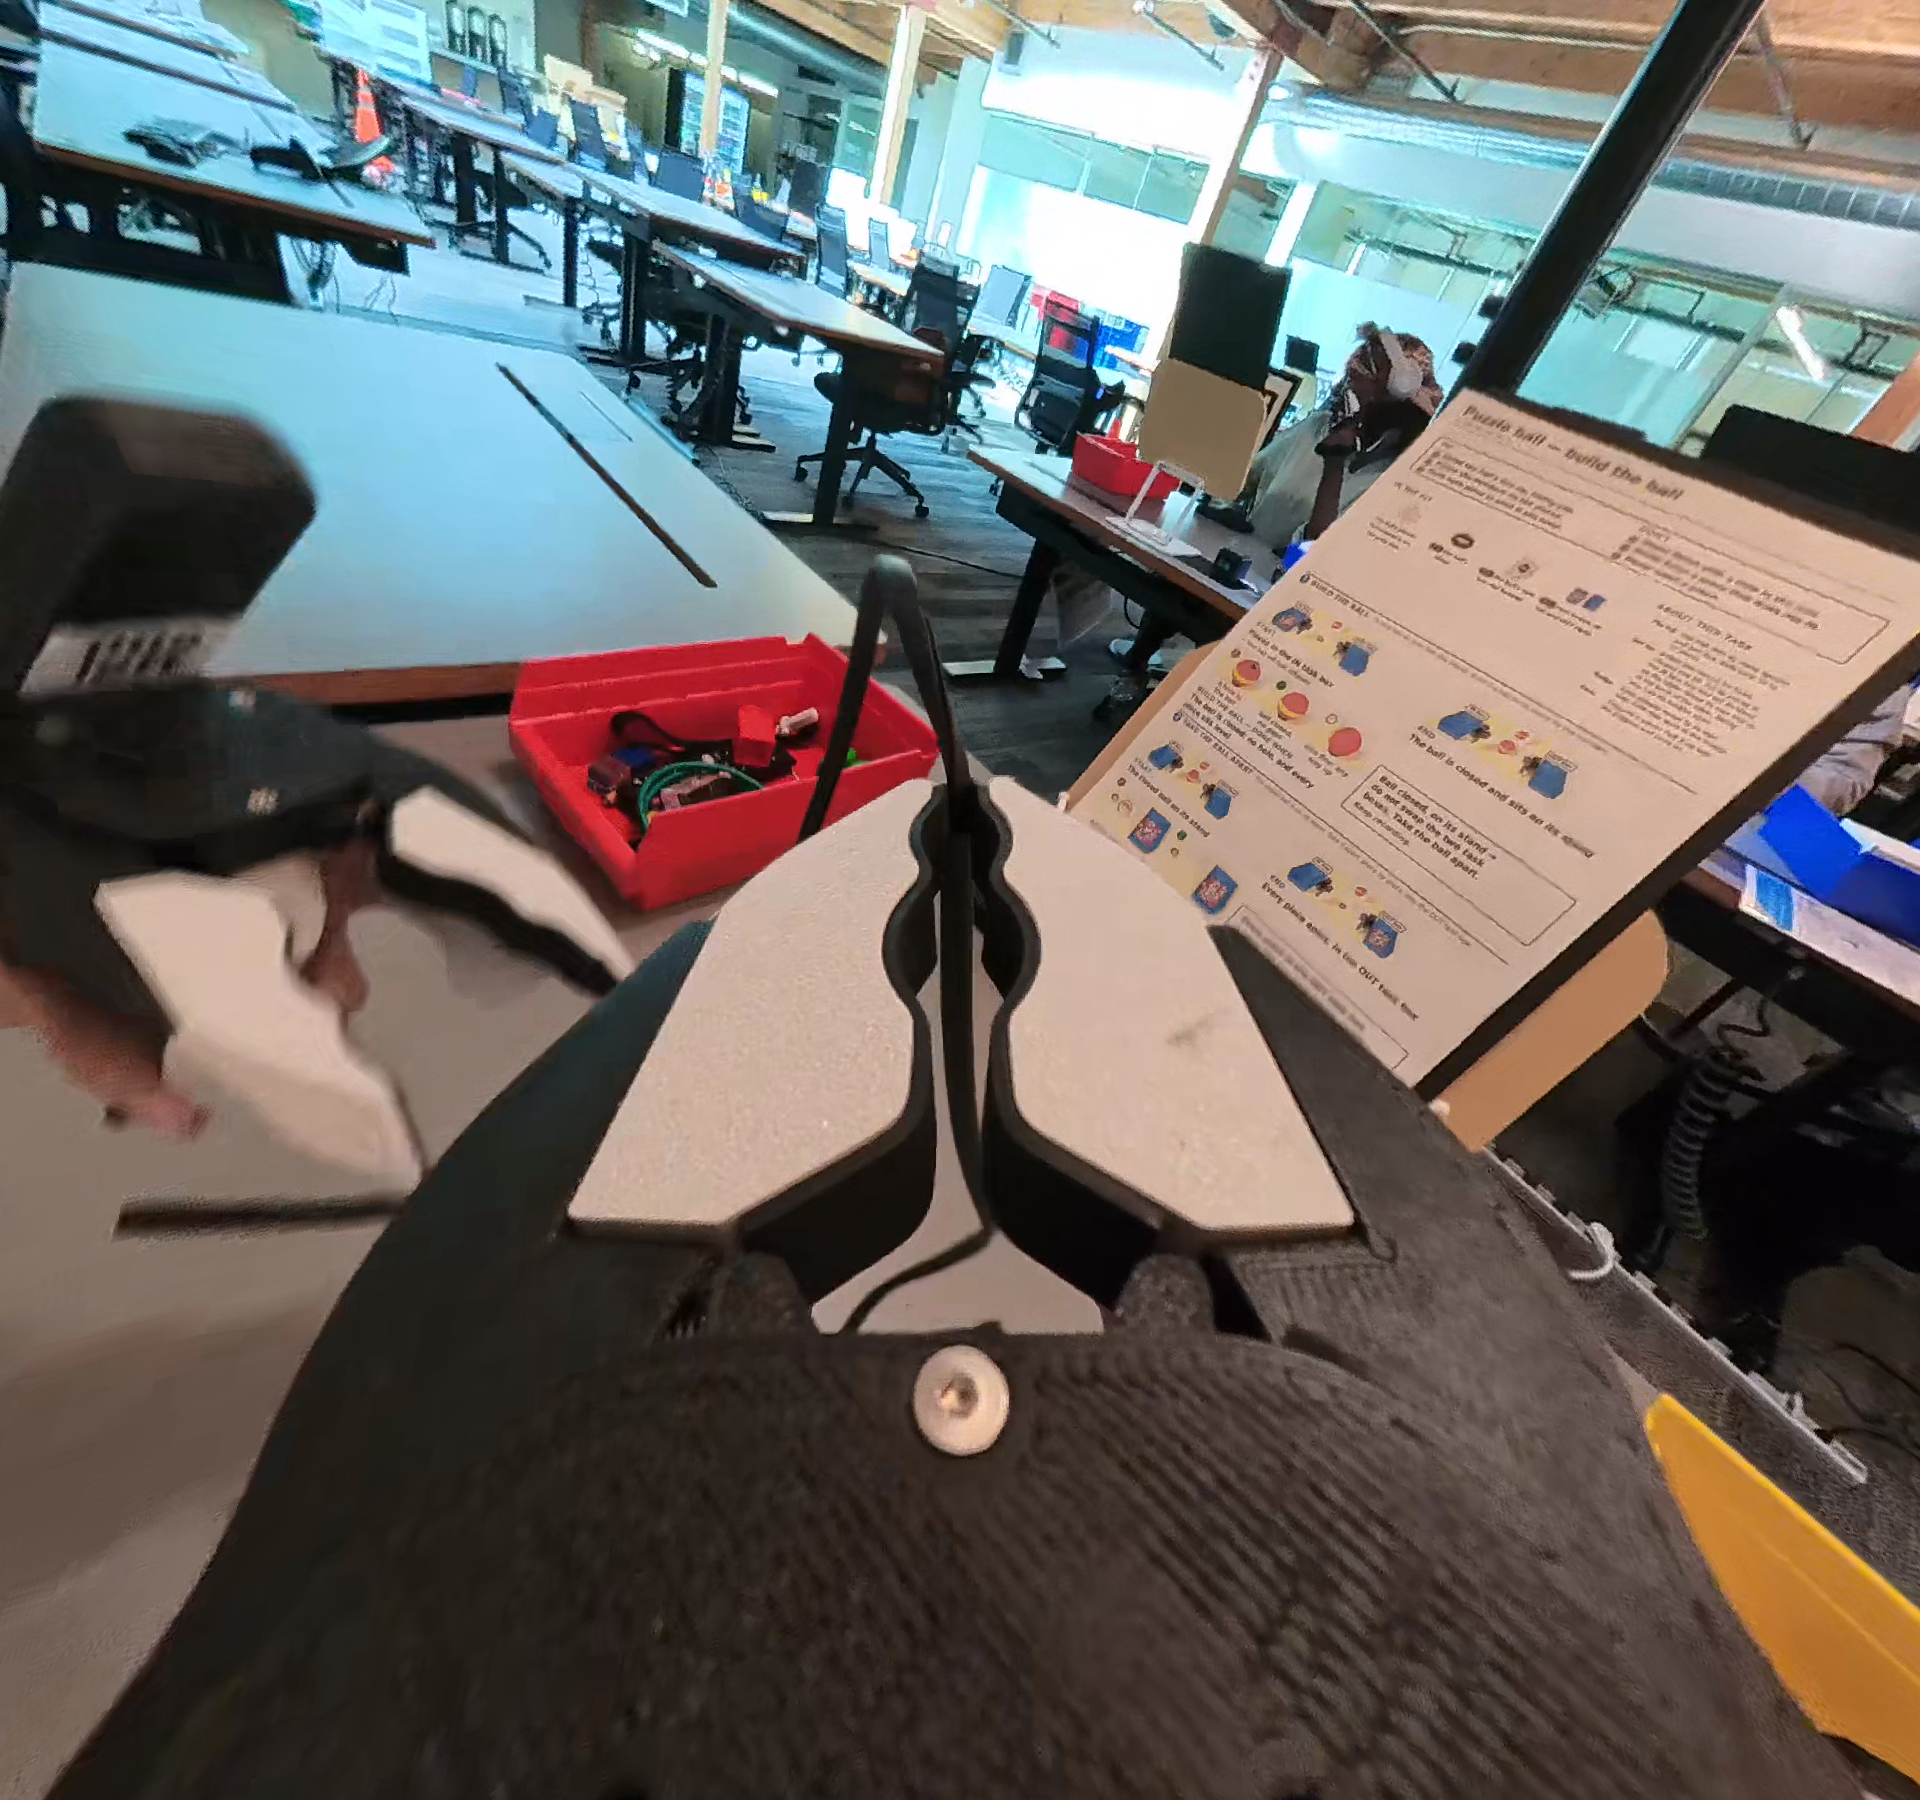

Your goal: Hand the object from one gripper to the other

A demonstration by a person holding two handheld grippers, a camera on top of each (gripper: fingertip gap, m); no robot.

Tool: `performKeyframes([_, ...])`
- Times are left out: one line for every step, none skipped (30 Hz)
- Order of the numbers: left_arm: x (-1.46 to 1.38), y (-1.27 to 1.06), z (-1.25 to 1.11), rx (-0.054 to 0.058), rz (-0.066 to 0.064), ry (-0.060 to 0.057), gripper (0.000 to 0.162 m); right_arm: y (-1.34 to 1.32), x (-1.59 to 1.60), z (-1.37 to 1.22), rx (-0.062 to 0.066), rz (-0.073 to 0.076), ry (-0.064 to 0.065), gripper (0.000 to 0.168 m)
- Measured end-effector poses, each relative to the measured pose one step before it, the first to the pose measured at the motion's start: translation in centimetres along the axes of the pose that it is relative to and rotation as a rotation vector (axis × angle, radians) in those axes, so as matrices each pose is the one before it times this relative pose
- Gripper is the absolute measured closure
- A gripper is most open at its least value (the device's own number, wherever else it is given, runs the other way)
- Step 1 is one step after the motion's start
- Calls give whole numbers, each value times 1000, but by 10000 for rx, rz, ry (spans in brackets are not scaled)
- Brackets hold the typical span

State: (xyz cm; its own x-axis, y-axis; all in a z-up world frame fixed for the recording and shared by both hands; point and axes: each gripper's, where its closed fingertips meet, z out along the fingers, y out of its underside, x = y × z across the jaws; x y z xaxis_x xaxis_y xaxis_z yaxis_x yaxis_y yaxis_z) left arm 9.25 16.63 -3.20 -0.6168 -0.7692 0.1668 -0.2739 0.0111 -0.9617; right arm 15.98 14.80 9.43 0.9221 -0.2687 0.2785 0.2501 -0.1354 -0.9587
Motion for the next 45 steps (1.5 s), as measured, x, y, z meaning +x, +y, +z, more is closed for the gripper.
performKeyframes([433, 572, 486, -89, 220, -109, 96, -441, 139, 214, 80, 77, 76, 165])
performKeyframes([214, 595, 597, -113, 239, -263, 98, -305, -84, 235, -12, 49, -17, 165])
performKeyframes([-9, 678, 635, -160, 304, -378, 98, -364, -204, 214, 54, 9, -26, 165])
performKeyframes([-282, 734, 651, -171, 296, -509, 98, -373, -228, 187, 81, -64, 26, 165])
performKeyframes([-379, 756, 643, -159, 192, -541, 97, -245, -221, 169, -1, -144, 59, 165])
performKeyframes([-301, 732, 599, -102, 99, -436, 96, -196, -189, 130, -21, -161, 82, 165])
performKeyframes([-267, 617, 536, 9, 38, -363, 96, -221, -188, 89, 6, -127, 63, 165])
performKeyframes([-362, 491, 486, 135, -39, -390, 97, -163, -211, 67, -10, -78, 1, 165])
performKeyframes([-305, 493, 478, 134, -67, -285, 99, -135, -188, 62, -11, -44, -25, 165])
performKeyframes([-190, 692, 504, -36, -102, -124, 100, -117, -113, 65, 1, -35, -16, 165])
performKeyframes([-360, 836, 489, -229, -179, -187, 101, -108, -83, 73, -4, -1, -30, 165])
performKeyframes([-601, 774, 474, -266, -151, -301, 102, -139, -86, 29, 27, 30, -31, 165])
performKeyframes([-881, 610, 417, -177, -81, -454, 104, -189, -54, -20, 55, 20, 1, 164])
performKeyframes([-1125, 504, 363, -133, -67, -602, 104, -154, -66, -57, 24, 5, -5, 164])
performKeyframes([-885, 442, 284, -122, -65, -428, 105, -146, -88, -65, 20, -17, -17, 164])
performKeyframes([-438, 365, 240, -102, -112, -134, 109, -135, -35, -62, 11, -49, 8, 165])
performKeyframes([-358, 297, 223, -74, -170, -93, 113, -36, 50, -47, -37, -53, 33, 165])
performKeyframes([-481, 228, 215, -43, -109, -194, 117, -57, 40, -17, -17, -24, 4, 165])
performKeyframes([-307, 113, 229, 27, 11, -99, 127, -96, 11, -2, 37, 29, -30, 164])
performKeyframes([-20, -91, 210, 158, 28, 69, 139, -92, -43, 14, 42, 63, -55, 164])
performKeyframes([4, -147, 184, 190, -18, 45, 150, -18, -53, 39, 9, 46, -51, 164])
performKeyframes([3, -148, 161, 167, -3, 16, 154, 3, -47, 50, 16, 14, -13, 164])
performKeyframes([248, -154, 137, 168, 29, 157, 155, 18, -93, 39, 18, 27, -31, 164])
performKeyframes([504, -89, 131, 106, -18, 303, 149, 57, -156, 56, 0, 25, -70, 165])
performKeyframes([609, 88, 122, -36, -90, 350, 137, 122, -101, 76, -40, -18, -37, 165])
performKeyframes([543, 159, 106, -107, -107, 284, 131, 162, -20, 73, -68, -65, 12, 165])
performKeyframes([434, 44, 82, -8, -72, 214, 127, 161, 28, 45, -70, -47, 19, 164])
performKeyframes([313, -27, 79, 61, -61, 149, 126, 78, 1, 7, -22, -1, -16, 165])
performKeyframes([176, 29, 90, 13, -60, 101, 133, 24, -8, -25, 2, 21, -28, 165])
performKeyframes([176, -11, 90, 20, -56, 120, 143, -32, 24, -29, 26, 32, -9, 165])
performKeyframes([199, -87, 84, 72, -86, 137, 147, -40, 37, -44, 23, 28, 2, 164])
performKeyframes([196, -57, 71, 46, -100, 138, 153, -21, 20, -30, 18, 18, -1, 165])
performKeyframes([240, -17, 87, 6, -74, 172, 153, 6, 0, -32, 17, 18, -2, 166])
performKeyframes([241, 31, 116, -19, -67, 183, 156, 6, -14, -16, 10, 27, -13, 165])
performKeyframes([111, 62, 88, -50, -39, 106, 159, 55, 5, -4, -16, 4, -1, 165])
performKeyframes([26, 145, 34, -104, 45, 35, 159, 60, 120, -13, -17, -26, 62, 168])
performKeyframes([-80, 112, -54, -92, 105, -58, 159, 88, 208, -62, -18, -32, 97, 168])
performKeyframes([-93, 10, -158, -9, 171, -85, 159, 154, 349, -119, -38, -44, 156, 164])
performKeyframes([12, -69, -253, 16, 194, -5, 159, 304, 555, -143, -86, -84, 240, 165])
performKeyframes([-13, -170, -335, 49, 131, 6, 159, 511, 820, -169, -151, -100, 354, 165])
performKeyframes([-118, -286, -432, 82, 87, -38, 159, 727, 914, -150, -218, -65, 357, 164])
performKeyframes([-171, -335, -492, 53, 103, -41, 159, 865, 848, -114, -249, 43, 264, 165])
performKeyframes([-201, -404, -526, 27, 125, -31, 159, 925, 676, -71, -248, 139, 134, 165])
performKeyframes([-293, -504, -591, 50, 120, -67, 159, 977, 529, -56, -243, 156, 36, 165])
performKeyframes([-261, -588, -616, 57, 102, -24, 159, 949, 527, -48, -202, 135, 61, 164])
